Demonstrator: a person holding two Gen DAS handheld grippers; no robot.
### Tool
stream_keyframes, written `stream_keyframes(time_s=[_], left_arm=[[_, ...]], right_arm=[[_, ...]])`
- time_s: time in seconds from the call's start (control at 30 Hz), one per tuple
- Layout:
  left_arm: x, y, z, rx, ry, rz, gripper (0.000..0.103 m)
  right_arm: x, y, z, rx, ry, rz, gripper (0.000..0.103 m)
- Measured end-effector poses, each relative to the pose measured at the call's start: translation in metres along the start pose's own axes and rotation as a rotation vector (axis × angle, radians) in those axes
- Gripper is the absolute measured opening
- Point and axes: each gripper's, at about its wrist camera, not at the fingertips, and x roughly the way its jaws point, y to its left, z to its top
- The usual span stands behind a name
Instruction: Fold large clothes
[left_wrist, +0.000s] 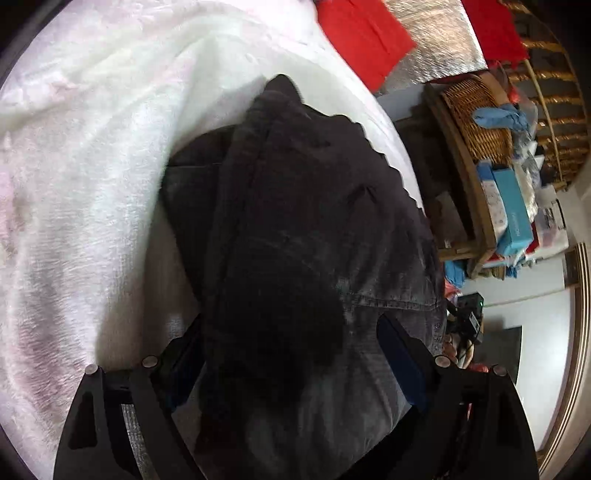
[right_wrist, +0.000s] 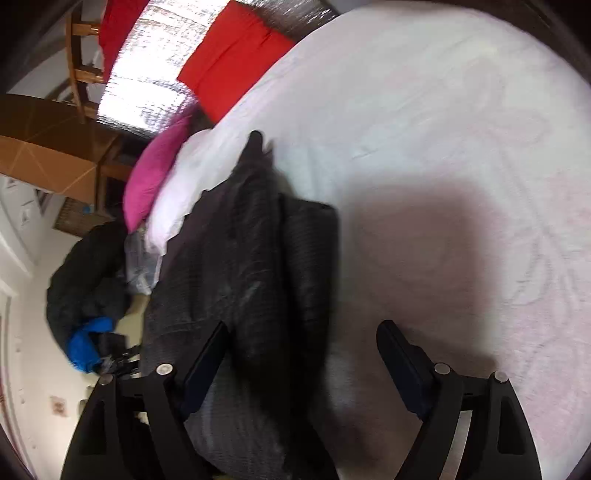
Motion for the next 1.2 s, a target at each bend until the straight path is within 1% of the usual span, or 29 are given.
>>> stream_keyframes(time_s=[0.07,0.17,0.23,0.27,0.3,0.37,0.43,0.47,0.5,0.53,0.57,0.6,0.63,0.67,0.7,0.77,0.8,0.87,0.9,0.93,0.97,1.0,1.03,1.07,1.13,1.2], left_arm=[[0.003,-0.008,0.000,0.030,0.014,-0.025,0.090],[0.013,-0.021,-0.004,0.068,0.019,-0.032,0.092],[0.019,-0.027,-0.003,0.079,0.018,-0.040,0.094],[0.020,-0.026,-0.002,0.078,0.016,-0.048,0.095],[0.021,-0.027,-0.001,0.067,0.011,-0.056,0.095],[0.017,-0.024,0.002,0.035,-0.009,-0.081,0.095],[0.013,-0.023,0.004,0.013,-0.036,-0.097,0.092],[0.012,-0.024,0.004,0.009,-0.047,-0.098,0.088],[0.012,-0.026,0.004,0.010,-0.060,-0.087,0.079],[0.012,-0.028,0.005,0.015,-0.070,-0.069,0.071],[0.012,-0.030,0.005,0.022,-0.079,-0.051,0.057],[0.011,-0.032,0.006,0.022,-0.086,-0.047,0.052],[0.011,-0.034,0.008,0.018,-0.098,-0.049,0.050],[0.012,-0.038,0.010,0.013,-0.113,-0.056,0.043],[0.010,-0.040,0.013,0.011,-0.128,-0.062,0.038],[0.004,-0.047,0.019,0.022,-0.167,-0.069,0.034],[0.002,-0.048,0.022,0.026,-0.181,-0.067,0.033],[0.000,-0.052,0.028,0.023,-0.226,-0.058,0.033],[0.001,-0.053,0.032,0.018,-0.249,-0.039,0.033],[0.003,-0.052,0.035,0.017,-0.265,-0.007,0.033],[0.009,-0.048,0.039,0.008,-0.267,0.041,0.035],[0.015,-0.043,0.041,-0.019,-0.256,0.074,0.043],[0.022,-0.035,0.043,-0.065,-0.234,0.104,0.049],[0.029,-0.028,0.044,-0.098,-0.212,0.119,0.060],[0.030,-0.025,0.043,-0.116,-0.206,0.101,0.061],[0.023,-0.031,0.041,-0.128,-0.209,0.132,0.061]], right_arm=[[0.007,0.002,0.002,-0.005,0.016,0.049,0.086],[0.022,0.013,0.004,-0.039,0.061,0.129,0.086],[0.035,0.024,0.007,-0.061,0.081,0.157,0.086],[0.047,0.031,0.010,-0.072,0.107,0.169,0.086],[0.058,0.037,0.011,-0.080,0.120,0.160,0.086],[0.072,0.054,0.013,-0.124,0.099,0.135,0.087],[0.078,0.066,0.012,-0.144,0.087,0.090,0.084],[0.078,0.069,0.011,-0.150,0.082,0.073,0.082],[0.076,0.071,0.010,-0.154,0.076,0.061,0.074],[0.075,0.073,0.009,-0.162,0.066,0.044,0.062],[0.074,0.077,0.008,-0.174,0.053,0.025,0.056],[0.073,0.081,0.007,-0.187,0.042,0.017,0.048],[0.070,0.087,0.006,-0.204,0.025,0.000,0.043],[0.069,0.093,0.006,-0.224,0.010,-0.023,0.042],[0.067,0.097,0.006,-0.234,-0.002,-0.042,0.040],[0.062,0.102,0.012,-0.238,-0.034,-0.067,0.038],[0.061,0.104,0.015,-0.238,-0.052,-0.073,0.035],[0.053,0.111,0.023,-0.239,-0.113,-0.075,0.033],[0.049,0.115,0.027,-0.247,-0.146,-0.069,0.032],[0.047,0.117,0.030,-0.250,-0.168,-0.065,0.032],[0.048,0.117,0.033,-0.253,-0.192,-0.060,0.032],[0.052,0.116,0.036,-0.254,-0.200,-0.069,0.032],[0.060,0.111,0.040,-0.243,-0.200,-0.097,0.033],[0.072,0.100,0.045,-0.203,-0.171,-0.127,0.033],[0.083,0.085,0.049,-0.146,-0.133,-0.138,0.050],[0.076,0.080,0.048,-0.101,-0.137,-0.128,0.055]])
